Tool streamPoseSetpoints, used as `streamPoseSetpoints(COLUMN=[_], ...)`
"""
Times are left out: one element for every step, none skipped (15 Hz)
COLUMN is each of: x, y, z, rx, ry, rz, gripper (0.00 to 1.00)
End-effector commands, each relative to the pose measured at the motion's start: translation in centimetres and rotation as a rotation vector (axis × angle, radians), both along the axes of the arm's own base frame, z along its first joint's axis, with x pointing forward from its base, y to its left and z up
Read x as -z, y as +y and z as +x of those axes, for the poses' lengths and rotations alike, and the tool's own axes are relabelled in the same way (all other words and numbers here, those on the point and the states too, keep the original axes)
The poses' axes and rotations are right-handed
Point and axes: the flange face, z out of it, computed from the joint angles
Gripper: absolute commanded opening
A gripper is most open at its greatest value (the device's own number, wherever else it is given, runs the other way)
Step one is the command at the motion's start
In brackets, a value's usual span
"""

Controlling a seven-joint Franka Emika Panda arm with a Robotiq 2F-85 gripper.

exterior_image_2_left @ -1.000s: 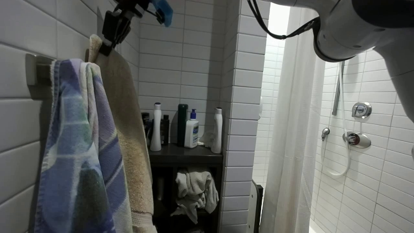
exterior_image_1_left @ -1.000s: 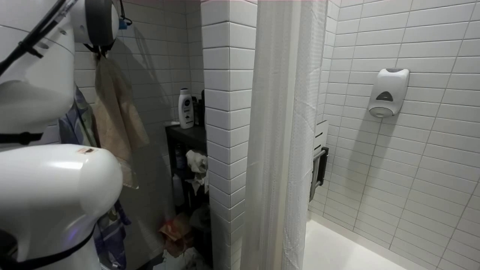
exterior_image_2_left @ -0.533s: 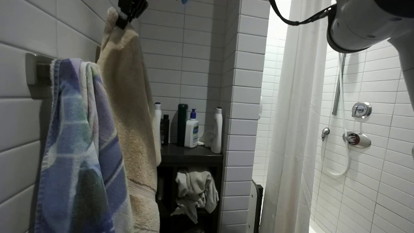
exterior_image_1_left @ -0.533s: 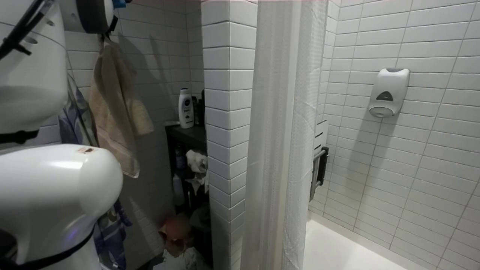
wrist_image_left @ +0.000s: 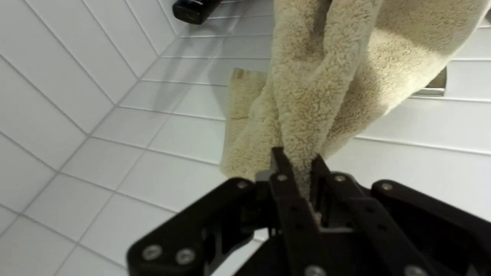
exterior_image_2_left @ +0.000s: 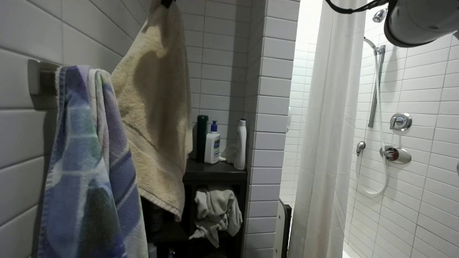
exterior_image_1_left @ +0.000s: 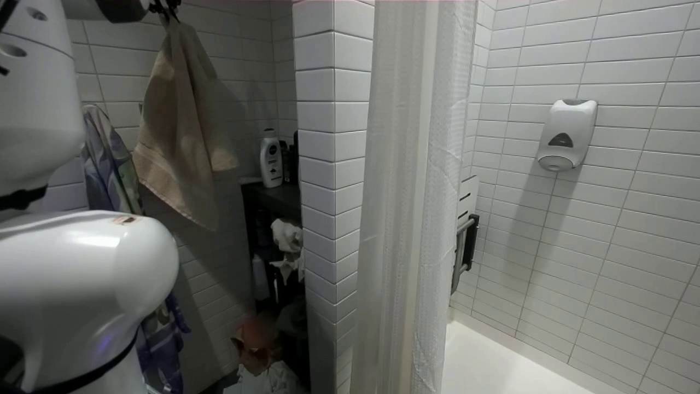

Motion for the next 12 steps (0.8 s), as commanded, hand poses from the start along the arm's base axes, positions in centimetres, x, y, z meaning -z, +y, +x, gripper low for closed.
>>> streamPoseSetpoints(x=[-3.1, -3.9, -4.6, -5.3, -6.0, -6.7, -7.3, -7.9, -8.4, -8.9, -9.3, -9.6], y=[-3.2, -4.0, -4.7, -5.3, -6.0, -6.6, -7.2, -7.8, -8.4, -9.0, -9.6, -10.0], z=[-1.4, -1.7, -2.0, -2.3, -2.7, -3.1, -3.5, -3.9, -4.2, -4.6, -4.9, -5.2], rx=[0.117, 0.151, 0.181, 0.214, 0.242, 0.271, 0.301, 0.331, 0.358, 0.388, 0.413, 0.438], ry=[-0.088, -0.112, -0.134, -0.158, -0.178, -0.203, -0.226, -0.248, -0.266, -0.284, -0.295, -0.301], rz=[-0.003, 0.001, 0.004, 0.007, 0.007, 0.006, 0.005, 0.003, 0.001, 0.000, 0.001, 0.005], gripper=[0.04, 0.04, 0.04, 0.04, 0.04, 0.04, 0.04, 0.04, 0.04, 0.04, 0.04, 0.04])
